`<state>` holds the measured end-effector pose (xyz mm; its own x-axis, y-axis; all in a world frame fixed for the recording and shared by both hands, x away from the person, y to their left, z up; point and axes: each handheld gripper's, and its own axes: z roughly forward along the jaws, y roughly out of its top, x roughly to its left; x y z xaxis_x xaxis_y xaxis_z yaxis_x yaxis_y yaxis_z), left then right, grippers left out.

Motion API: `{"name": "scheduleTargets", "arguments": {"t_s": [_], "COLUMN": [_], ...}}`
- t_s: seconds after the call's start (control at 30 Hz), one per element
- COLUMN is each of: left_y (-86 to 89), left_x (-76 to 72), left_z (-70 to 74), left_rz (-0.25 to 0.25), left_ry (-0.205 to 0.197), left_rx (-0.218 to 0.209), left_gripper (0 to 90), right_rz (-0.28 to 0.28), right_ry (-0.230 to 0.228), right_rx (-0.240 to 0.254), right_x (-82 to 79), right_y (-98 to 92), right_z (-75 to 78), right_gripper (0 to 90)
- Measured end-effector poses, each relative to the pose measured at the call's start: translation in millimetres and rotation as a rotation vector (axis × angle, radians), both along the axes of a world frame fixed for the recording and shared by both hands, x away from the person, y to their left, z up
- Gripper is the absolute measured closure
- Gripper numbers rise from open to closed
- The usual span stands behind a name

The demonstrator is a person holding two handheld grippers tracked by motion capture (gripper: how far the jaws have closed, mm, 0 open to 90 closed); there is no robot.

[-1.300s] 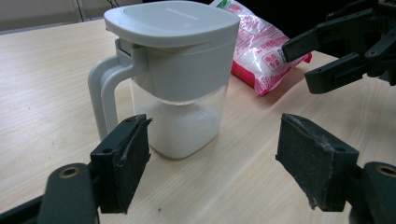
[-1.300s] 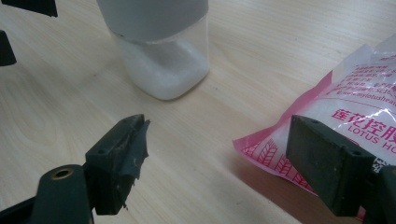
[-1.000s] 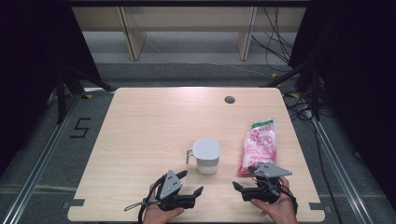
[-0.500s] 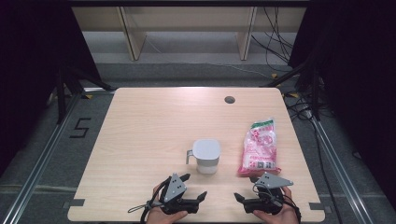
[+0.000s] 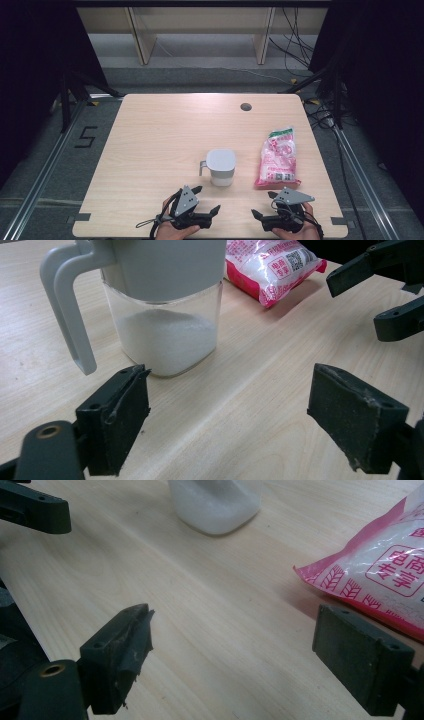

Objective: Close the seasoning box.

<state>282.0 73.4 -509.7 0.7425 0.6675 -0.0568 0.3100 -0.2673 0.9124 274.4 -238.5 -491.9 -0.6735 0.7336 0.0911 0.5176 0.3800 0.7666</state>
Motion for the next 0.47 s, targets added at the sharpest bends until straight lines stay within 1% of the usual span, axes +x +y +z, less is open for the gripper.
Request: {"name": "scheduleTargets", "arguments": {"t_s": [0.03, 0.07, 0.1, 0.13, 0.23, 0.27, 0.3, 0.33, 0.37, 0.4, 0.43, 0.47], "left_y": [0.0, -0.3, 0.2, 0.1, 1.5, 2.0, 3.4, 2.9, 2.7, 4.0, 5.2, 3.9], "left_x": [-0.4, -0.3, -0.6, -0.1, 0.6, 0.6, 2.6, 1.4, 1.6, 3.4, 4.2, 2.7], "left_z": [0.0, -0.2, 0.3, 0.2, 0.3, 0.7, 1.0, 0.7, 0.3, 1.0, 1.1, 0.5], "left_rz": [0.006, 0.005, 0.015, 0.016, 0.012, 0.015, 0.0, 0.018, 0.022, 0.007, 0.001, 0.026], "left_ry": [0.006, 0.014, 0.009, 0.005, 0.008, 0.007, -0.012, 0.009, 0.008, -0.012, -0.014, 0.011], "left_rx": [-0.004, -0.019, -0.011, -0.019, -0.013, -0.004, 0.011, 0.0, -0.006, 0.01, 0.017, -0.01], "left_gripper": [16.0, 16.0, 16.0, 16.0, 16.0, 16.0, 16.0, 16.0, 16.0, 16.1, 16.0, 16.1], "right_rz": [0.007, 0.019, 0.027, 0.036, 0.03, 0.02, 0.011, 0.003, 0.0, 0.03, 0.036, 0.037], "right_ry": [-0.006, -0.005, -0.011, -0.005, -0.01, -0.008, -0.002, 0.013, 0.018, 0.01, 0.018, 0.016], "right_rx": [-0.005, -0.009, -0.004, 0.003, -0.008, -0.01, -0.008, -0.003, -0.002, 0.007, 0.003, -0.001], "right_x": [0.7, 1.3, 1.8, 2.4, 2.1, 1.7, 1.0, -0.1, -0.5, 2.0, 1.9, 2.0], "right_y": [-0.2, -0.4, 0.0, 0.3, 0.0, -0.1, 0.2, 0.9, 1.3, 0.6, 0.4, 0.5], "right_z": [-0.2, -0.3, -1.0, -1.7, -1.2, -1.1, -1.0, -0.9, -1.0, -2.1, -1.7, -2.0], "right_gripper": [16.7, 16.8, 16.8, 16.8, 16.8, 16.8, 16.8, 16.8, 16.8, 16.8, 16.8, 16.8]}}
